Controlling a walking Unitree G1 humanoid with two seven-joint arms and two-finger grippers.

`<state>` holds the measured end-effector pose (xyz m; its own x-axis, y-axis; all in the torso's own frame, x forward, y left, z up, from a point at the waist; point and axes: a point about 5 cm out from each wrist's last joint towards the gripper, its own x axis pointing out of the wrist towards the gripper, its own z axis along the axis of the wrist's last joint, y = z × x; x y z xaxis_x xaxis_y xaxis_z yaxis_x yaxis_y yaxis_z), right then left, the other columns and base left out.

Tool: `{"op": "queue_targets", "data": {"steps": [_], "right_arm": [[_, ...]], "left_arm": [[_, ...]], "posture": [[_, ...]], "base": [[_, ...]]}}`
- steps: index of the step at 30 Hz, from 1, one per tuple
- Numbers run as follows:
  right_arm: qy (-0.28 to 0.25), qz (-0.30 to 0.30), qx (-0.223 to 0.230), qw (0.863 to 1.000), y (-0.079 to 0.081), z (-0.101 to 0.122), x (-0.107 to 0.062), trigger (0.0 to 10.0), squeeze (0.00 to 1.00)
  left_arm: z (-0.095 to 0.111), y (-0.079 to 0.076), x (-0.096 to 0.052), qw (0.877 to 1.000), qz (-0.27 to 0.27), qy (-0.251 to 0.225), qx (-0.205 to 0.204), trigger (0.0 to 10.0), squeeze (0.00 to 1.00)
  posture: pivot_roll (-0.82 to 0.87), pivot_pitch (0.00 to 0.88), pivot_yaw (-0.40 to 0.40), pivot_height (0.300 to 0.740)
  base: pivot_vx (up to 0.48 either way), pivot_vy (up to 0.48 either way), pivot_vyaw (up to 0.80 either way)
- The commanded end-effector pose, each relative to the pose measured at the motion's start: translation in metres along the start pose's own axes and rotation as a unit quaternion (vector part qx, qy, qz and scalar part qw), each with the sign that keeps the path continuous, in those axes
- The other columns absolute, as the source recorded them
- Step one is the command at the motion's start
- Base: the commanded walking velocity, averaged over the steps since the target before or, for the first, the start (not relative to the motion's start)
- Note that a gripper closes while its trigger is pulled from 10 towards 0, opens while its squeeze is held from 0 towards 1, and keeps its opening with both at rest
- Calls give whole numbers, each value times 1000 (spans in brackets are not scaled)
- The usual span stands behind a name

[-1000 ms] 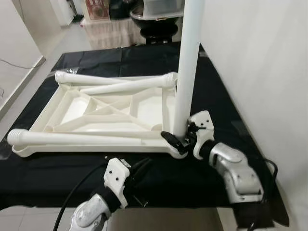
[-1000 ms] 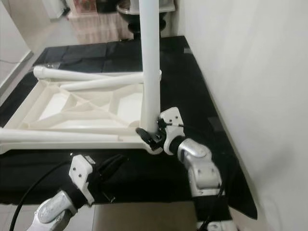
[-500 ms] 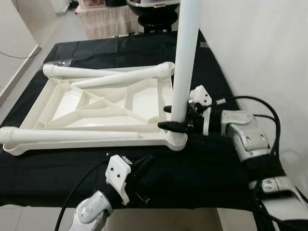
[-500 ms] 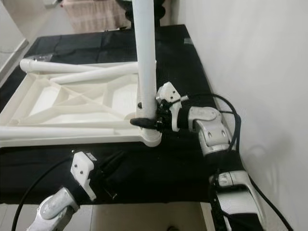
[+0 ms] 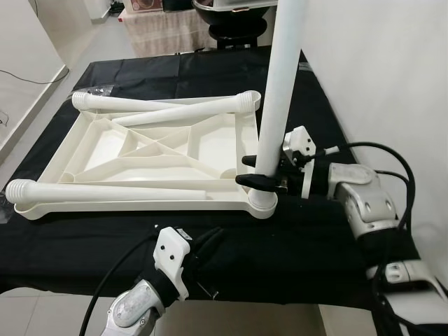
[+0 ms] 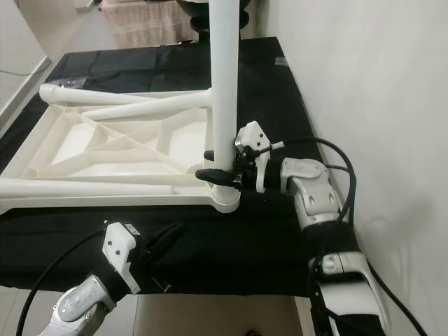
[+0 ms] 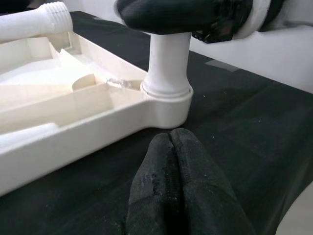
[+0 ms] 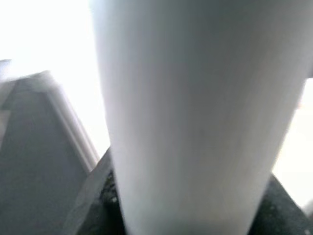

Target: Building children table

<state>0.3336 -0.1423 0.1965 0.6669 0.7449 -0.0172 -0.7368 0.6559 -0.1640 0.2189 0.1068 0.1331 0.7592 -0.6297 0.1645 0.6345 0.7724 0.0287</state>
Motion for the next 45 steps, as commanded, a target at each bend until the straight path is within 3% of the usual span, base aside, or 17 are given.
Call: {"op": "queue_targets", "data": {"steps": [1,3,5,12,13,15,16,17,18,21,24,25,36,38,39,40,45], "right_arm": [[81,-168,24,982,2,-34,-11,0,0],[133,-275,23,952,37,-52,-31,0,0],[147,-266,16,952,63,-56,-30,0,0],[123,-239,5,963,48,-49,-7,0,0],[116,-234,-2,965,41,-45,-2,9647,0],[104,-228,1,968,39,-40,2,10000,0],[87,-211,7,974,35,-33,7,10000,180],[87,-211,7,974,35,-33,7,10000,180],[43,-155,29,987,33,-17,15,10000,1000],[3,-105,41,994,32,-2,18,10000,1000],[-17,-8,8,1000,29,12,16,10000,1000],[-25,65,-38,997,24,21,13,10000,0],[-1,206,-38,978,-1,32,18,10000,0],[-7,232,-20,972,-4,34,19,4902,0],[-7,232,-20,972,-4,34,19,4902,0],[-12,238,-9,971,-9,35,20,0,0],[-9,244,-4,970,-15,33,19,0,0]], "left_arm": [[0,-1,-3,1000,-4,6,-4,10000,0],[1,1,-4,1000,-4,6,-4,10000,0],[0,3,-4,1000,-4,7,-3,10000,0],[-2,5,1,1000,-12,10,-8,10000,0],[-2,6,1,1000,-9,10,-6,10000,0],[-3,6,1,1000,-6,10,-3,10000,0],[-3,7,1,1000,-1,10,-1,10000,0],[-3,7,1,1000,-1,10,-1,10000,0],[-3,7,1,1000,3,10,1,10000,0],[-3,7,2,1000,1,10,0,10000,0],[-4,6,3,1000,-1,10,-3,10000,0],[-5,5,3,1000,-3,11,-4,10000,0],[-6,2,2,1000,-2,12,-7,10000,0],[-6,1,1,1000,-2,13,-7,10000,0],[-6,1,1,1000,-2,13,-7,10000,0],[-6,1,1,1000,-2,13,-7,10000,0],[-6,1,1,1000,-2,14,-7,10000,0]], "posture": [[42,232,54,740],[41,238,61,740],[15,238,82,740],[30,208,80,740],[33,203,80,740],[34,198,78,740],[36,195,76,740],[36,195,76,740],[38,192,74,740],[39,188,72,740],[40,182,70,740],[42,178,69,740],[61,179,64,740],[65,184,66,740],[65,184,66,740],[66,185,66,740],[67,190,69,740]], "base": [[0,0,0],[0,0,0],[0,0,0],[0,0,0],[0,0,0],[0,0,0],[0,0,0],[0,0,0],[0,0,0],[0,0,0],[0,0,0],[0,0,0],[0,0,0],[0,0,0],[0,0,0],[0,0,0],[0,0,0]]}}
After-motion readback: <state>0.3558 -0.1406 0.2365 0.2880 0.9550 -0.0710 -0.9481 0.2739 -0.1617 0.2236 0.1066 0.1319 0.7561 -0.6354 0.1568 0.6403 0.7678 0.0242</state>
